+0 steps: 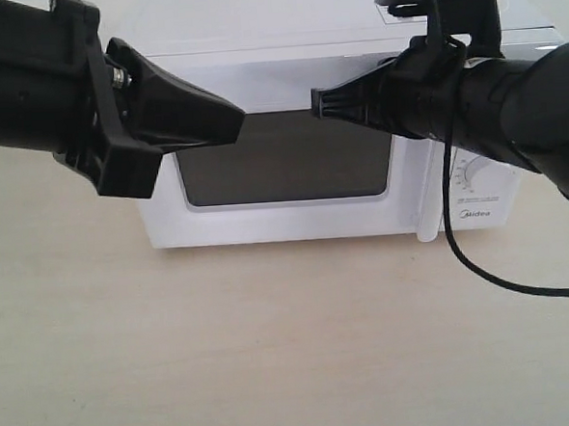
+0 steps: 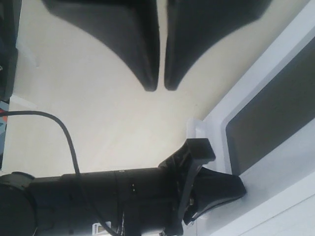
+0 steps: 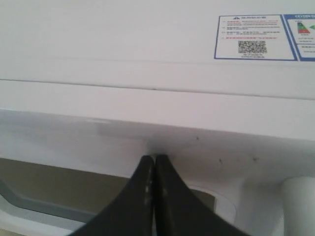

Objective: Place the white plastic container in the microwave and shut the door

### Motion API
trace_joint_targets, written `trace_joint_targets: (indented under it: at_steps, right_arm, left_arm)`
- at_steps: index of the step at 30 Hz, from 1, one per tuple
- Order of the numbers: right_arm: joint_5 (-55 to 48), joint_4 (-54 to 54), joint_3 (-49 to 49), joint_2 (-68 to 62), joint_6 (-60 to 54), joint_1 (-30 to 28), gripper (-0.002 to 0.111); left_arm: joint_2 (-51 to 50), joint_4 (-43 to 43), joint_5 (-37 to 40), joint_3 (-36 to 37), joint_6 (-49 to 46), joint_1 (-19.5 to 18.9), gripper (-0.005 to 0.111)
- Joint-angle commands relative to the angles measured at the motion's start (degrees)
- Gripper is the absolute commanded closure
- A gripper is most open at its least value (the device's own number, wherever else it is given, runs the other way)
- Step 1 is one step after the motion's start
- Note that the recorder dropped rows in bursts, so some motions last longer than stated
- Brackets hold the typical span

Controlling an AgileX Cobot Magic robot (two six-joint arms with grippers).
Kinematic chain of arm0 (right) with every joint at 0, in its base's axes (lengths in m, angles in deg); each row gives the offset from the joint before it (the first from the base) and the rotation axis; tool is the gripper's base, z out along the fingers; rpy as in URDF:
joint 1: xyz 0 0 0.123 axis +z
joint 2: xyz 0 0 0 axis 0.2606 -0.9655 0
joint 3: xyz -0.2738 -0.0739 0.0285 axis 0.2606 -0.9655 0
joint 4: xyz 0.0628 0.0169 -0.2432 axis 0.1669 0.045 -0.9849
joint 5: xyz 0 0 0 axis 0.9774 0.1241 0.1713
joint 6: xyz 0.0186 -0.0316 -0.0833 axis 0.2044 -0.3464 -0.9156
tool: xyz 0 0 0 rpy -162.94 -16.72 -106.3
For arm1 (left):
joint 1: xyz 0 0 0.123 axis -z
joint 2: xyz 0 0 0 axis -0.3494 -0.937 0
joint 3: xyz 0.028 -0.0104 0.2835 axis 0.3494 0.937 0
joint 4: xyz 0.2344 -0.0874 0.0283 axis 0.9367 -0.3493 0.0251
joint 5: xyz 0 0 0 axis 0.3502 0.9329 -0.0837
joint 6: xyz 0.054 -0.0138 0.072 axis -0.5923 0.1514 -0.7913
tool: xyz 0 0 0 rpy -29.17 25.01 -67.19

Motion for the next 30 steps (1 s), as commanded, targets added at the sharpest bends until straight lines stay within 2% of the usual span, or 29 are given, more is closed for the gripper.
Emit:
trace_joint_targets:
  at_steps: [1,15,24,30]
  right_arm:
    - [3.97,-0.24,0.88,-0.71,-0.05,-0.96,0.108]
    - [2.55,-0.06,0.76,0.24,-0.94,-0.96,0.108]
    - [-5.53,1.47,0.53,8.57,-7.46,-0.96,0.108]
    - [-9.13,1.92,-4.87,16.14,-7.81,-0.96,0.108]
  left_arm:
    - [0.28,-0.62,-1.17,-0.49,0.07,0.35,0.102]
    - [0.28,-0.62,-0.93,-0.49,-0.22,0.35,0.102]
    - [0.28,-0.62,-0.78,-0.49,-0.22,0.35,0.102]
    - [0.28,-0.62,-0.79,-0.49,0.28,0.35,0.102]
